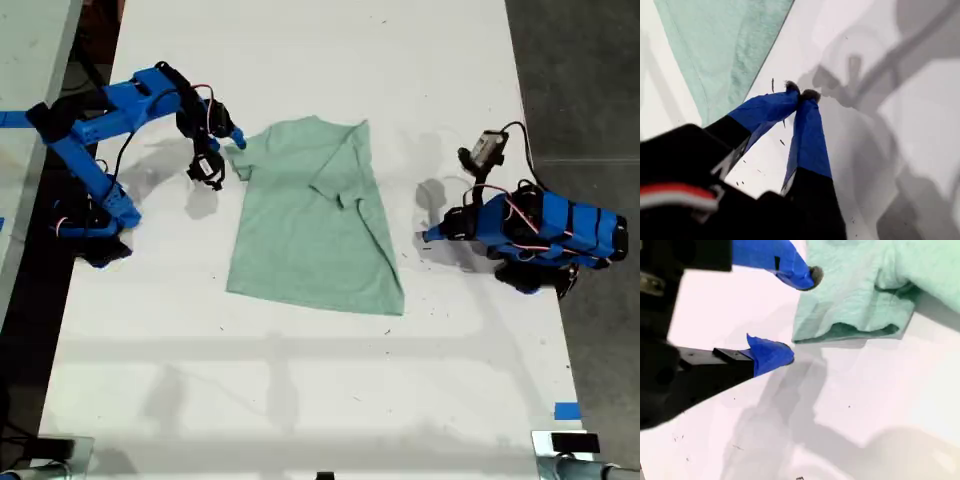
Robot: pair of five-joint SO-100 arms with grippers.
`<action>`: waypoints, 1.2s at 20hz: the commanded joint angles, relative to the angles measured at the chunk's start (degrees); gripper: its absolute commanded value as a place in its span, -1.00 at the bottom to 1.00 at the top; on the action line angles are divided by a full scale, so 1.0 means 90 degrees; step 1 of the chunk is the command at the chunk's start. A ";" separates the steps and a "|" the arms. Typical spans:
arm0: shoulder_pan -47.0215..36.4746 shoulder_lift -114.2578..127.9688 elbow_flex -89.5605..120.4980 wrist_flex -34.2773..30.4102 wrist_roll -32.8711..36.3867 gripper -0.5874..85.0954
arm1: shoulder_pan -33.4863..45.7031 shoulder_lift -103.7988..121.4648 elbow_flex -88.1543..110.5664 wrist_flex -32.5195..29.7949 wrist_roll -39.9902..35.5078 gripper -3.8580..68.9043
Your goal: Fold t shirt
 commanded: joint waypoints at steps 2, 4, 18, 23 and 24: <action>-0.0205 -0.0430 -0.0322 0.0020 -0.0176 -0.56 | -0.0068 0.0078 0.0342 -0.0107 -0.0010 -0.84; -0.0225 -0.0615 -0.0322 -0.0117 -0.0244 -0.58 | -0.0068 0.0078 0.0342 -0.0107 -0.0010 -0.84; -0.0205 -0.1289 -0.0508 0.0049 -0.0908 -0.99 | -0.0068 0.0078 0.0342 -0.0107 0.0000 -0.84; 0.0576 -0.0078 -0.1709 0.1260 -0.1641 -0.99 | -0.0068 0.0078 0.0342 -0.0107 -0.0010 -0.84; 0.0771 -0.0010 -0.2197 0.1494 -0.1670 -0.99 | -0.0078 0.0078 0.0342 -0.0107 -0.0010 -0.84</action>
